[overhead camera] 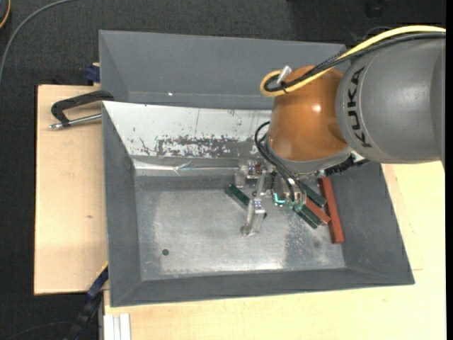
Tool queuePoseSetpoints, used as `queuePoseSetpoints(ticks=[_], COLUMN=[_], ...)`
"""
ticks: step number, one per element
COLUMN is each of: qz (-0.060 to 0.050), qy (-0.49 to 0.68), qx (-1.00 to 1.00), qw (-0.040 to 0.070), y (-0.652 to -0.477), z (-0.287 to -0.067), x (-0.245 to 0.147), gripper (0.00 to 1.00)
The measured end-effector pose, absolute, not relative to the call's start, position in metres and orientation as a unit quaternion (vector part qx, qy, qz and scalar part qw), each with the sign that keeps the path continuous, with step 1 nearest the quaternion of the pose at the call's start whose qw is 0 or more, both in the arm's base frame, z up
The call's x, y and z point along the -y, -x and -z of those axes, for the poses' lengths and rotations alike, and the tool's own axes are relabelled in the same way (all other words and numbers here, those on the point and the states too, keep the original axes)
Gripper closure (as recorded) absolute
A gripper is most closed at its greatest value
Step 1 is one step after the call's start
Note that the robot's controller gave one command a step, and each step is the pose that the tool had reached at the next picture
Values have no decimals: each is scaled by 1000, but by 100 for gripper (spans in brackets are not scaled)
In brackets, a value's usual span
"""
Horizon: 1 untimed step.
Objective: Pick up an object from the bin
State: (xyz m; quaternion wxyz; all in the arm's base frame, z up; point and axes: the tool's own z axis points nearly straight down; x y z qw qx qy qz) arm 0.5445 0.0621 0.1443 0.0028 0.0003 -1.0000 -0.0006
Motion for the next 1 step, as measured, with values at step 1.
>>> queuePoseSetpoints(ticks=[1], qz=[1], qy=[90], qx=[996], qw=[-2], y=[-584], z=[-71], x=[-34], gripper=[0])
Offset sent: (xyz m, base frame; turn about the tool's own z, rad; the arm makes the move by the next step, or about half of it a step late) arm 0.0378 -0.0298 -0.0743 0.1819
